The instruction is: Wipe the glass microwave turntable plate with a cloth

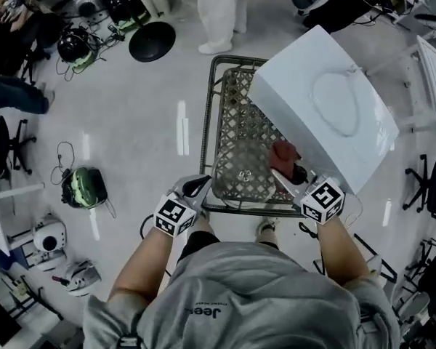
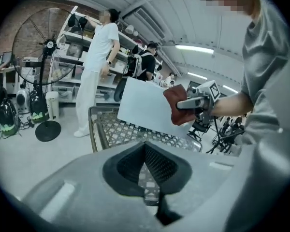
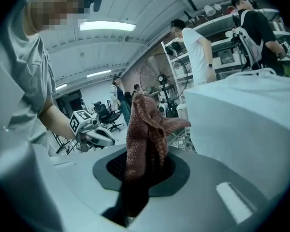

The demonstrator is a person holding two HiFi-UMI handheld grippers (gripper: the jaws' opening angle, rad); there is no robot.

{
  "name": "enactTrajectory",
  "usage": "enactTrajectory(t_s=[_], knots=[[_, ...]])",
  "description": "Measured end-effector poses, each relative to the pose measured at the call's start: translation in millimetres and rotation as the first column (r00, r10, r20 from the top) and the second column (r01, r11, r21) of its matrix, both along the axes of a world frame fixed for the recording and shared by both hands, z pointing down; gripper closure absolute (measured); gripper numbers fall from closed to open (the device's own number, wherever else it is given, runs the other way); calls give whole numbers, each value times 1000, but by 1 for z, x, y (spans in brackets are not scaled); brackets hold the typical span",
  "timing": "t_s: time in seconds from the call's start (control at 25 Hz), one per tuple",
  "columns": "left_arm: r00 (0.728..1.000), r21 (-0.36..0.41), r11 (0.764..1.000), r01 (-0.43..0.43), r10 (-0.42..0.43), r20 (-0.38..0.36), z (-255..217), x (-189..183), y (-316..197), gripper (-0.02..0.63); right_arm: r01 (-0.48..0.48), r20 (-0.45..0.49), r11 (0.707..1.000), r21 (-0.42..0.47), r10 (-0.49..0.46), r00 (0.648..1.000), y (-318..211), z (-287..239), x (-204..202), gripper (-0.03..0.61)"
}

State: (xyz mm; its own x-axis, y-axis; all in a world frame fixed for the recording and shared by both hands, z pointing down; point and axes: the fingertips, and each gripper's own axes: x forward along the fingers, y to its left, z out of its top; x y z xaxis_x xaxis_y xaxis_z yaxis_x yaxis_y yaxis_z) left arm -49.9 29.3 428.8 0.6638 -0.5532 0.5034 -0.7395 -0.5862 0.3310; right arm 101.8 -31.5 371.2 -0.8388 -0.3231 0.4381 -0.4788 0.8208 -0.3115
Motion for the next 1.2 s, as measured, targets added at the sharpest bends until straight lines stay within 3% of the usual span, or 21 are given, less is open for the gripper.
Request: enactTrajectory(t_s=[0.16, 0.36, 0.52, 0.88, 1.08, 1.2], knots=[[995, -19, 998, -64, 65, 79, 55, 14, 6, 614, 39, -50, 999, -14, -39, 998, -3, 52, -7, 503], [964, -9, 984, -175, 174, 199, 105, 20, 6, 614, 63, -85, 998, -2, -63, 994, -5, 96, -24, 503], [947, -24, 980, -199, 199, 254, 136, 21, 10, 614, 120, -119, 992, 31, -116, 986, -4, 119, -34, 503], [900, -5, 967, -254, 238, 365, 155, 24, 13, 614, 133, -167, 989, 60, -121, 978, -15, 141, -45, 503], [897, 0, 968, -250, 232, 375, 157, 24, 13, 614, 231, -265, 970, 75, -204, 942, -8, 151, -57, 503], [902, -8, 969, -246, 232, 363, 157, 24, 11, 614, 301, -349, 950, 81, -255, 902, -6, 157, -71, 502]])
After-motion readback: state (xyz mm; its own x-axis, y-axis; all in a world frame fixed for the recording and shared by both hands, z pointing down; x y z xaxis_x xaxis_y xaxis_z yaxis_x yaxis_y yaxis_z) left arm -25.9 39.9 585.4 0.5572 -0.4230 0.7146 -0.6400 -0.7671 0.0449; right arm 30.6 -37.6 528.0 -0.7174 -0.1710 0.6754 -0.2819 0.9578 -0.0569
